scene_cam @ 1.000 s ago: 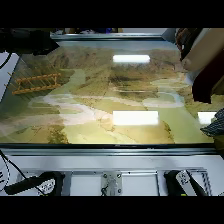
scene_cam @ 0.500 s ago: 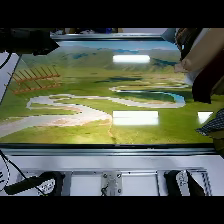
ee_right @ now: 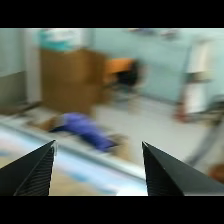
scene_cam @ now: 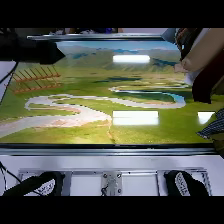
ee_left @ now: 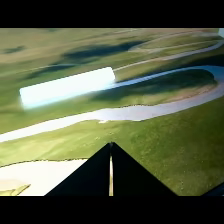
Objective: Fold the clothes and pants, and hang the long-sleeved shirts on hangers.
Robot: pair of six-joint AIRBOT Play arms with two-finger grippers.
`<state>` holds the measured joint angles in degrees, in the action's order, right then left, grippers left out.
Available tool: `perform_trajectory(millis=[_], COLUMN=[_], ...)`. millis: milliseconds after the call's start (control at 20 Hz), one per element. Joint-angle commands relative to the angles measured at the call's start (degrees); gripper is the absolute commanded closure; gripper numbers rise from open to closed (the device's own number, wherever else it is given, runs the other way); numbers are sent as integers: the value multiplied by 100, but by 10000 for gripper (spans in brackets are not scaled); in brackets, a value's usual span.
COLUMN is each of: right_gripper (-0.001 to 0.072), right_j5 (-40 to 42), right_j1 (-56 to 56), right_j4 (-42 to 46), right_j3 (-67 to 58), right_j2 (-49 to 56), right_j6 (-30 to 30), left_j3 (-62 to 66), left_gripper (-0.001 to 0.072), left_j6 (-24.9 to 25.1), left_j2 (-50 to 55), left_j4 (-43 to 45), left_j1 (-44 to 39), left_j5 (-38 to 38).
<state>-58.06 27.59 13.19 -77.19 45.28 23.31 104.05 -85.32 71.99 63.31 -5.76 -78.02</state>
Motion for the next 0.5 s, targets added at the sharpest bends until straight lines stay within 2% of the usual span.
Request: perform_trajectory(millis=[0, 100, 200, 450], right_gripper=[135, 135, 135, 137], right_j5=[-885, -905, -890, -885], right_j1=[-2430, -3748, -4710, -5796], right_j4=[1668, 2774, 3403, 3504], right_j3=[7, 57, 160, 212], right_j2=[435, 831, 1235, 2138], right_j6=[1064, 1711, 1989, 2264], left_j3=[-1294, -1923, -2334, -2785], left_gripper=[686, 686, 686, 686], left_j6=[2, 2, 4, 4], left_j2=[-566, -807, -979, -1252], left_j4=[11, 11, 11, 13], left_j1=[-337, -588, -802, -997], left_j5=[645, 826, 979, 1235])
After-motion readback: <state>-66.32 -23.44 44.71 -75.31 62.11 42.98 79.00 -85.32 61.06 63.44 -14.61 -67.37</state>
